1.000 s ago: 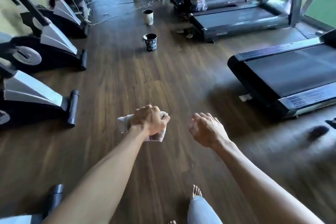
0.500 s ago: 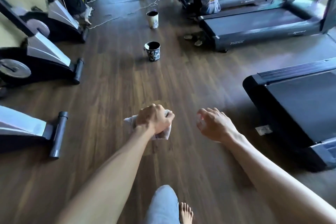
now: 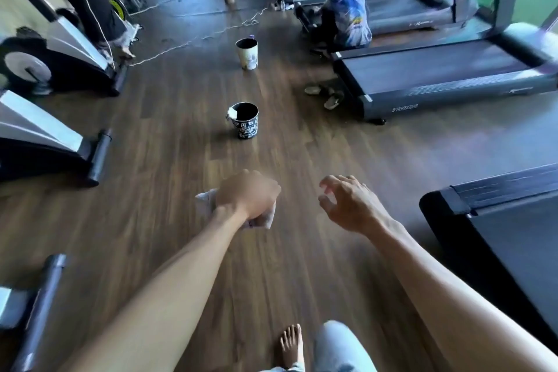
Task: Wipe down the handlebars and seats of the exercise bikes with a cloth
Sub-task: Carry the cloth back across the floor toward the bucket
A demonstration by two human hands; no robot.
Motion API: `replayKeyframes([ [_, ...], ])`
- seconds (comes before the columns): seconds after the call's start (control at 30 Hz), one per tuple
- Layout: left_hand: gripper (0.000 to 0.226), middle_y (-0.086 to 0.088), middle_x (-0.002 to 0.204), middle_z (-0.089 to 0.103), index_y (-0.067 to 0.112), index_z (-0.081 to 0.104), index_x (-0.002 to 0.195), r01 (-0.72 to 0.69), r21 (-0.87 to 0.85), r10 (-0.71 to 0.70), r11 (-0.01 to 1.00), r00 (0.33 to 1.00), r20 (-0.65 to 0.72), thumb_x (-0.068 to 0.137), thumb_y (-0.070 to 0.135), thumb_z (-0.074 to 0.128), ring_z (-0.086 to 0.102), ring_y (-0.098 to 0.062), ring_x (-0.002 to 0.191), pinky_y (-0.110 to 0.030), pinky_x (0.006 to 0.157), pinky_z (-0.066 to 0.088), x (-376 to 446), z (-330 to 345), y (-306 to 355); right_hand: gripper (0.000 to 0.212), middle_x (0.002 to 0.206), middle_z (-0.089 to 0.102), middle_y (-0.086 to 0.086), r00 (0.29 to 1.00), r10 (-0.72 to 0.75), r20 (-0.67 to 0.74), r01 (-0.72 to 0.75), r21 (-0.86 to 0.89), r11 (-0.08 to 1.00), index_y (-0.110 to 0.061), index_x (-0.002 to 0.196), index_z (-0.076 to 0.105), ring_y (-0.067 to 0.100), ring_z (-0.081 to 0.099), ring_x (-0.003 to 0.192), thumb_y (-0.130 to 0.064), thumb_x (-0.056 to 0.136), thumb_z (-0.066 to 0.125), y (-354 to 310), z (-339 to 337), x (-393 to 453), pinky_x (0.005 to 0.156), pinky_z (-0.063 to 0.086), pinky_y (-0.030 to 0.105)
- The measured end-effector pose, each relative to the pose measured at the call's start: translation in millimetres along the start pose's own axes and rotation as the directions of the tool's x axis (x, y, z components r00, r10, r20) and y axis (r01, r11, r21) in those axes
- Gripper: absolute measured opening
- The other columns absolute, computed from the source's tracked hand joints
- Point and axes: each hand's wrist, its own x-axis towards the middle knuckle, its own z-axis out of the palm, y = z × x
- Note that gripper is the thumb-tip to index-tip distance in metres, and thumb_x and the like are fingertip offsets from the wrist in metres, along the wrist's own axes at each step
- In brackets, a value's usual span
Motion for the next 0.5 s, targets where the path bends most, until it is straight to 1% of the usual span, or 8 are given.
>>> replayKeyframes([
  [0.07, 0.044, -0.007, 0.081, 0.07, 0.017, 0.066, 0.071, -0.014, -0.003, 0.014, 1.0, 1.0, 0.015, 0.09, 0.051, 0.045, 0.064, -0.032, 0.075, -0.033, 0.068, 0.041, 55.0, -4.0, 1.2, 0.028, 0.12, 0.064, -0.005, 1.0, -0.001, -0.014, 0.002, 0.029, 1.0, -0.024, 0.121, 0.056, 0.022, 0.051, 0.121, -0.041, 0.099, 0.051, 12.4, -7.7, 53.3, 0.094, 0.042, 0.034],
  [0.17, 0.043, -0.007, 0.081, 0.07, 0.02, 0.053, 0.059, -0.01, -0.008, 0.01, 1.0, 1.0, 0.028, 0.091, 0.048, 0.046, 0.065, -0.032, 0.078, -0.033, 0.068, 0.041, 143.1, -5.2, 1.1, 0.027, 0.118, 0.065, -0.006, 1.0, -0.017, -0.008, 0.018, 0.029, 0.999, -0.024, 0.118, 0.057, 0.021, 0.052, 0.119, -0.042, 0.098, 0.053, 31.9, -16.7, 142.3, 0.093, 0.042, 0.033],
  [0.23, 0.044, -0.008, 0.082, 0.07, 0.02, 0.049, 0.057, 0.008, -0.017, -0.008, 1.0, 1.0, 0.026, 0.092, 0.047, 0.047, 0.063, -0.032, 0.077, -0.034, 0.068, 0.04, 205.4, -6.5, 0.7, 0.026, 0.117, 0.065, -0.006, 0.999, -0.044, -0.004, 0.044, 0.022, 0.999, -0.024, 0.117, 0.058, 0.021, 0.053, 0.118, -0.041, 0.098, 0.053, 44.2, -24.9, 207.0, 0.092, 0.041, 0.033],
  [0.3, 0.043, -0.008, 0.081, 0.069, 0.019, 0.05, 0.059, 0.024, -0.018, -0.023, 1.0, 1.0, 0.008, 0.092, 0.046, 0.048, 0.058, -0.031, 0.074, -0.033, 0.068, 0.038, 266.0, -9.8, -0.2, 0.024, 0.116, 0.064, -0.005, 0.998, -0.069, -0.013, 0.069, 0.025, 0.997, -0.024, 0.115, 0.059, 0.021, 0.052, 0.117, -0.04, 0.098, 0.053, 56.3, -35.0, 268.4, 0.092, 0.04, 0.032],
  [0.37, 0.044, -0.006, 0.076, 0.066, 0.017, 0.053, 0.06, 0.046, -0.026, -0.045, 0.999, 0.999, 0.01, 0.092, 0.046, 0.047, 0.058, -0.03, 0.071, -0.033, 0.067, 0.037, 323.1, -14.2, -3.8, 0.021, 0.115, 0.064, -0.006, 0.996, -0.084, 0.004, 0.084, 0.027, 0.996, -0.025, 0.113, 0.059, 0.02, 0.052, 0.116, -0.039, 0.098, 0.053, 69.0, -49.9, 328.8, 0.094, 0.041, 0.033],
  [0.43, 0.044, -0.001, 0.067, 0.059, 0.015, 0.061, 0.065, 0.094, -0.035, -0.093, 0.995, 0.996, 0.003, 0.092, 0.046, 0.047, 0.057, -0.029, 0.069, -0.032, 0.066, 0.036, 376.1, -23.4, -6.9, 0.018, 0.113, 0.063, -0.007, 0.994, -0.103, 0.023, 0.103, 0.028, 0.994, -0.026, 0.108, 0.059, 0.02, 0.053, 0.115, -0.039, 0.098, 0.053, 78.4, -64.6, 388.4, 0.09, 0.042, 0.033],
  [0.5, 0.044, 0.001, 0.062, 0.052, 0.014, 0.063, 0.067, 0.144, -0.056, -0.146, 0.988, 0.989, -0.021, 0.093, 0.046, 0.047, 0.053, -0.028, 0.067, -0.032, 0.067, 0.035, 432.3, -31.3, -14.0, 0.017, 0.113, 0.063, -0.007, 0.991, -0.127, 0.048, 0.127, 0.015, 0.992, -0.025, 0.107, 0.058, 0.02, 0.052, 0.115, -0.038, 0.098, 0.053, 84.2, -78.2, 449.0, 0.088, 0.04, 0.031],
])
